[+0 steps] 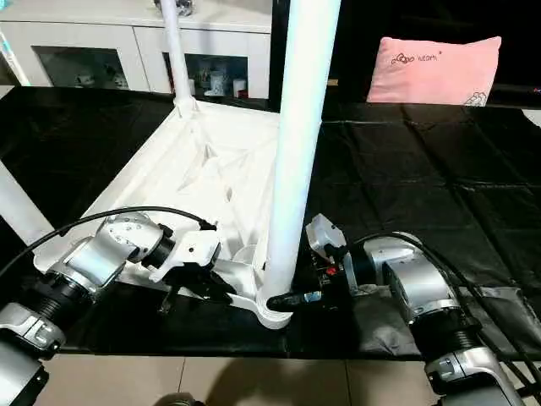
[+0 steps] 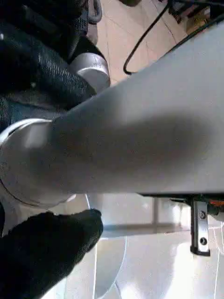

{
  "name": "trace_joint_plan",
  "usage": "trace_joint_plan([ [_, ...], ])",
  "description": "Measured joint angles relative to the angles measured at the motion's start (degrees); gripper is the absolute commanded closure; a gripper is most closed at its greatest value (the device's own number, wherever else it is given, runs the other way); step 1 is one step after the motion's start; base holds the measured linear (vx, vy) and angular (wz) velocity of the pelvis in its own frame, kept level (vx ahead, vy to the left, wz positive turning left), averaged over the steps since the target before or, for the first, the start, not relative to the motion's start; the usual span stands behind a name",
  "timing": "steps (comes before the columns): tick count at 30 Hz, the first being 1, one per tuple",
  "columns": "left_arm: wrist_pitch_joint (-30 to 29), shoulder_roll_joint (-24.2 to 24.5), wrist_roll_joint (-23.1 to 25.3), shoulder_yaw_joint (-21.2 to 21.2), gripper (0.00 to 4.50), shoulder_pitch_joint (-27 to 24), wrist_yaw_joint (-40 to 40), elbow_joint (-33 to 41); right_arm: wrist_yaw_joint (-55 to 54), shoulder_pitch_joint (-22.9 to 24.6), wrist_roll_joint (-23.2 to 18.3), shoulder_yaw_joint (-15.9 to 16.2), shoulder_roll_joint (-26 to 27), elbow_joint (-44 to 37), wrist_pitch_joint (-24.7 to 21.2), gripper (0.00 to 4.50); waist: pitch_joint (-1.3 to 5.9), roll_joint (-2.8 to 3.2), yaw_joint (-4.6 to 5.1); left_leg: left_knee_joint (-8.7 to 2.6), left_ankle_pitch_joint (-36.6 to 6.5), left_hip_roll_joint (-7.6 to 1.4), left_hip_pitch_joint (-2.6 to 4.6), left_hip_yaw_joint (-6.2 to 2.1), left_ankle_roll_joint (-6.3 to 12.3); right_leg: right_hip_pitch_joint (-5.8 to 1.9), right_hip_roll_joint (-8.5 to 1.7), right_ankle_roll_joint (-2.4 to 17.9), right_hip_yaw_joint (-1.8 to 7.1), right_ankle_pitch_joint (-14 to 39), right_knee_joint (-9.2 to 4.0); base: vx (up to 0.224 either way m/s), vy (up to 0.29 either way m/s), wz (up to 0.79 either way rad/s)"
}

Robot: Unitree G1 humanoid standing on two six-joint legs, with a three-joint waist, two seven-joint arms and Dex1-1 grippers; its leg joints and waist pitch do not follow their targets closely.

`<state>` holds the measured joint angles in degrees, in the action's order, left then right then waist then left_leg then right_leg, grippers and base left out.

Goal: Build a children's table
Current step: Rotate leg to tighten

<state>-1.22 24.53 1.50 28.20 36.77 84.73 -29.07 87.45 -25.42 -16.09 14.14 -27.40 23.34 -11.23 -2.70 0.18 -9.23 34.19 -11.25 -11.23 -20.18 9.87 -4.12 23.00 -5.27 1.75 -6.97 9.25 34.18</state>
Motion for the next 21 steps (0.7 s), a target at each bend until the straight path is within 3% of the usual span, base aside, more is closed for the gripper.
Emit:
trace_joint_plan([
  [7, -0.01, -0.08, 0.14, -0.09, 4.50, 0.00, -0.03, -0.14, 1.11, 0.00, -0.11, 0.27, 0.19, 0.33, -0.32, 2.08, 0.00, 0.00, 0.03, 0.00, 0.00, 0.00, 0.02, 0.00, 0.00, -0.01, 0.00, -0.02, 0.00, 0.01, 0.01, 0.000, 0.000, 0.00],
  [13, -2.36, -0.63, -0.06, -0.97, 4.50, -0.01, -1.06, -0.55, -0.91, 0.18, -0.01, -0.41, 0.54, -0.28, -0.95, 2.33, 0.00, 0.00, 0.25, 0.02, 0.03, 0.00, 0.11, 0.00, -0.01, -0.08, 0.00, -0.11, 0.00, 0.06, 0.03, 0.000, 0.000, 0.00],
  [18, -8.12, -1.35, 0.20, -3.85, 4.50, -0.23, -7.65, -0.94, -13.03, 2.50, 1.01, -4.01, 4.68, -2.06, -2.42, 2.41, 0.00, 0.00, 1.66, 0.04, 0.09, -0.02, 0.11, 0.01, -0.11, -0.12, 0.01, -0.13, 0.02, 0.06, 0.14, 0.000, 0.000, 0.00],
  [21, -12.26, -3.69, 0.46, -6.10, 4.50, -0.63, -13.49, -0.94, -22.64, 3.10, 2.79, -6.52, 7.27, -2.32, -2.53, 2.45, 0.00, -0.01, 3.60, 0.02, 0.09, -0.02, 0.14, 0.03, -0.12, -0.16, 0.01, -0.15, 0.01, 0.07, 0.12, 0.000, 0.000, 0.00],
])
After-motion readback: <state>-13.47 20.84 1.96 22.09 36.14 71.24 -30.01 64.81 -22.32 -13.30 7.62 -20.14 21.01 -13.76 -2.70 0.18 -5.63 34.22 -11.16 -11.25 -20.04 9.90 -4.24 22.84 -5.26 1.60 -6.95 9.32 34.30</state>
